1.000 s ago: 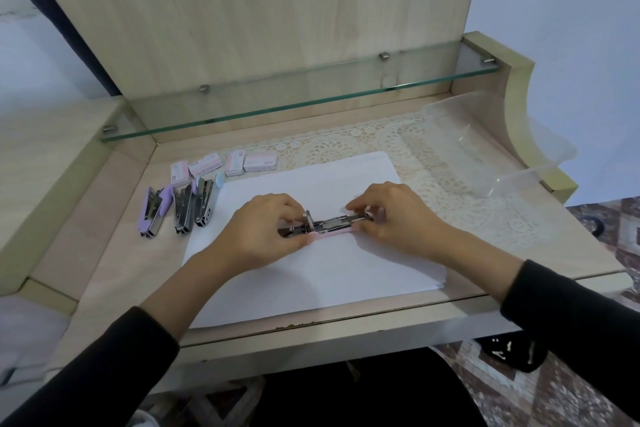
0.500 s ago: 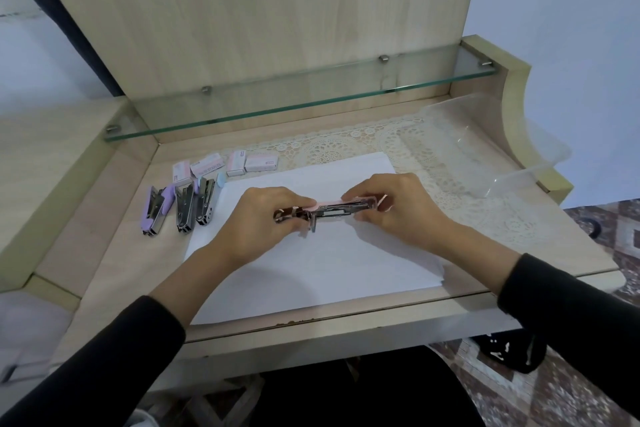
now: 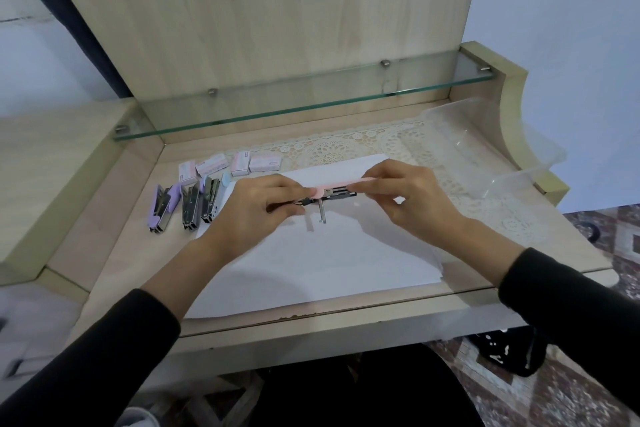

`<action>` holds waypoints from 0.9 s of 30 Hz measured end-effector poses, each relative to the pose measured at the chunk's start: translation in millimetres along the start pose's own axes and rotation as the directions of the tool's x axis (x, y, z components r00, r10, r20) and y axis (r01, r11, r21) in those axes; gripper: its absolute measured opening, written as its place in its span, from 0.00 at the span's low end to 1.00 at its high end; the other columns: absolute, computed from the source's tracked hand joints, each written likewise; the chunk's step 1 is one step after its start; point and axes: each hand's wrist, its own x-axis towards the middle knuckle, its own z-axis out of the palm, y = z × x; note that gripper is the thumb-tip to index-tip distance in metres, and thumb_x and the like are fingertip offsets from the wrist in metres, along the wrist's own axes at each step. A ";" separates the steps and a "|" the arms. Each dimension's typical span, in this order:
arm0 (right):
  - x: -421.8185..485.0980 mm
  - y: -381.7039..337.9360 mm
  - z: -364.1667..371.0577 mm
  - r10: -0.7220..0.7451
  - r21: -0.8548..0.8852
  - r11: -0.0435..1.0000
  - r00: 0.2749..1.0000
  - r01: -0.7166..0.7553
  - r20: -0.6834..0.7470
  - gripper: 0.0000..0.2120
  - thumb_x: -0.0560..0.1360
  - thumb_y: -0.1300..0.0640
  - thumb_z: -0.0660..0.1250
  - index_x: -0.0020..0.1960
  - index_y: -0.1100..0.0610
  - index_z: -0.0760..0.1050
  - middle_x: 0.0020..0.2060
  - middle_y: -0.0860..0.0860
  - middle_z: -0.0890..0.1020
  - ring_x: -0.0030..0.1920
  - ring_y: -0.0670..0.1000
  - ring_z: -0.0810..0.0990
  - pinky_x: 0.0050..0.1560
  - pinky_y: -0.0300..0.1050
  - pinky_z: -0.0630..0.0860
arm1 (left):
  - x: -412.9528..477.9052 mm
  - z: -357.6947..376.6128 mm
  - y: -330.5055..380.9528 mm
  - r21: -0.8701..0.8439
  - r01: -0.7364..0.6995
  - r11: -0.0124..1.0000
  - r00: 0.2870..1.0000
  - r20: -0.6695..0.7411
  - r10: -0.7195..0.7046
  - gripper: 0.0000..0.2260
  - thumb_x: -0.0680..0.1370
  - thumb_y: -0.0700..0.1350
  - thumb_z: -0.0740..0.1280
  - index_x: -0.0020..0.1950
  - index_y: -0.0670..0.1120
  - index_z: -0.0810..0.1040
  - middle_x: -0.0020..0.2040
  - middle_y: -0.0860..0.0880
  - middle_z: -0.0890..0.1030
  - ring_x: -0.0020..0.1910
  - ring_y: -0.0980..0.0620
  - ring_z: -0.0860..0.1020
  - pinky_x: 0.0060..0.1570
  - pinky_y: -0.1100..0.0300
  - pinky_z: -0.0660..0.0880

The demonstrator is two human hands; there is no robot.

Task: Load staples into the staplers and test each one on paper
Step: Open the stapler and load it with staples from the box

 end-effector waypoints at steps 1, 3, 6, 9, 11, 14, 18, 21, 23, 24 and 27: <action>-1.1 0.0 1.1 -0.015 -0.016 1.000 1.000 0.015 -0.015 0.12 0.68 0.70 0.66 0.47 0.58 0.83 0.39 0.57 0.81 0.35 0.47 0.76 0.35 0.38 0.73 | -0.9 0.3 0.2 0.012 -0.015 1.000 1.000 -0.011 0.015 0.11 0.69 0.37 0.71 0.50 0.41 0.82 0.43 0.45 0.83 0.42 0.56 0.77 0.44 0.70 0.73; -2.3 0.7 2.4 -0.037 -0.037 0.999 0.998 0.036 -0.054 0.13 0.68 0.71 0.67 0.46 0.58 0.83 0.39 0.57 0.81 0.36 0.50 0.77 0.35 0.37 0.72 | -2.6 1.5 -0.9 0.053 -0.060 0.997 0.997 -0.036 0.062 0.12 0.69 0.35 0.71 0.51 0.41 0.82 0.44 0.45 0.82 0.43 0.55 0.77 0.46 0.67 0.74; -0.8 0.9 3.0 -0.047 -0.040 0.998 0.994 0.043 -0.101 0.15 0.67 0.73 0.66 0.46 0.58 0.83 0.39 0.57 0.80 0.39 0.49 0.76 0.38 0.34 0.71 | -4.6 3.7 -4.7 0.140 -0.152 0.978 0.985 -0.062 0.162 0.12 0.71 0.38 0.70 0.54 0.43 0.80 0.45 0.44 0.82 0.45 0.52 0.76 0.47 0.60 0.74; 2.5 -1.5 4.1 -0.055 -0.040 0.998 0.991 0.051 -0.125 0.15 0.66 0.74 0.65 0.44 0.58 0.83 0.39 0.58 0.80 0.40 0.48 0.75 0.39 0.33 0.70 | -6.8 2.9 -8.2 0.219 -0.224 0.950 0.967 -0.072 0.245 0.14 0.73 0.38 0.68 0.58 0.47 0.75 0.46 0.42 0.82 0.45 0.50 0.76 0.46 0.58 0.75; 2.9 -2.6 5.5 -0.062 -0.041 0.998 0.989 0.057 -0.132 0.16 0.65 0.75 0.65 0.43 0.58 0.83 0.39 0.58 0.80 0.39 0.51 0.77 0.39 0.36 0.72 | -10.4 3.3 -9.2 0.289 -0.263 0.920 0.954 -0.066 0.294 0.17 0.72 0.34 0.69 0.59 0.47 0.74 0.47 0.42 0.82 0.45 0.48 0.76 0.45 0.58 0.75; 1.5 -3.7 7.1 -0.055 -0.045 0.998 0.990 0.050 -0.127 0.16 0.66 0.74 0.64 0.43 0.58 0.83 0.39 0.58 0.79 0.38 0.53 0.78 0.38 0.41 0.74 | -13.6 5.3 -10.5 0.317 -0.279 0.906 0.947 -0.063 0.314 0.19 0.72 0.32 0.70 0.59 0.46 0.74 0.49 0.45 0.80 0.45 0.48 0.76 0.43 0.58 0.76; 0.1 -2.9 8.0 0.000 0.022 1.000 0.998 0.001 -0.070 0.12 0.69 0.70 0.67 0.47 0.59 0.82 0.37 0.56 0.79 0.36 0.49 0.76 0.37 0.36 0.72 | -11.0 8.1 -10.9 0.209 -0.213 0.955 0.972 -0.059 0.229 0.10 0.74 0.38 0.65 0.55 0.41 0.78 0.45 0.43 0.81 0.45 0.51 0.75 0.49 0.63 0.73; -1.3 -1.0 9.5 0.025 0.006 1.000 1.000 -0.025 0.013 0.12 0.67 0.70 0.67 0.47 0.58 0.83 0.37 0.56 0.80 0.33 0.53 0.78 0.35 0.40 0.72 | -9.9 10.8 -11.0 0.140 -0.119 0.983 0.992 -0.011 0.122 0.11 0.74 0.41 0.65 0.53 0.39 0.81 0.43 0.43 0.82 0.43 0.54 0.75 0.49 0.66 0.73; -2.9 0.4 9.5 0.057 0.017 0.998 0.997 -0.058 0.057 0.13 0.67 0.71 0.68 0.47 0.58 0.83 0.37 0.56 0.80 0.33 0.53 0.79 0.35 0.41 0.74 | -9.6 13.1 -10.3 0.073 -0.050 0.996 0.999 0.024 0.048 0.10 0.73 0.40 0.66 0.52 0.40 0.81 0.42 0.44 0.82 0.42 0.55 0.76 0.48 0.71 0.72; -3.7 0.9 9.5 0.071 0.022 0.997 0.994 -0.073 0.078 0.13 0.67 0.71 0.68 0.47 0.57 0.83 0.38 0.55 0.81 0.34 0.53 0.79 0.35 0.43 0.76 | -10.0 14.7 -10.2 0.040 -0.007 0.999 0.999 0.041 0.005 0.10 0.72 0.38 0.68 0.52 0.40 0.81 0.42 0.44 0.83 0.42 0.55 0.76 0.48 0.74 0.71; -7.1 1.6 11.7 0.089 -0.006 0.996 0.989 -0.089 0.120 0.12 0.67 0.67 0.69 0.46 0.55 0.83 0.40 0.54 0.81 0.32 0.53 0.79 0.35 0.43 0.75 | -12.9 22.8 -8.8 -0.046 0.127 0.991 0.990 0.070 -0.124 0.11 0.70 0.34 0.69 0.51 0.39 0.82 0.43 0.44 0.83 0.43 0.56 0.77 0.46 0.76 0.71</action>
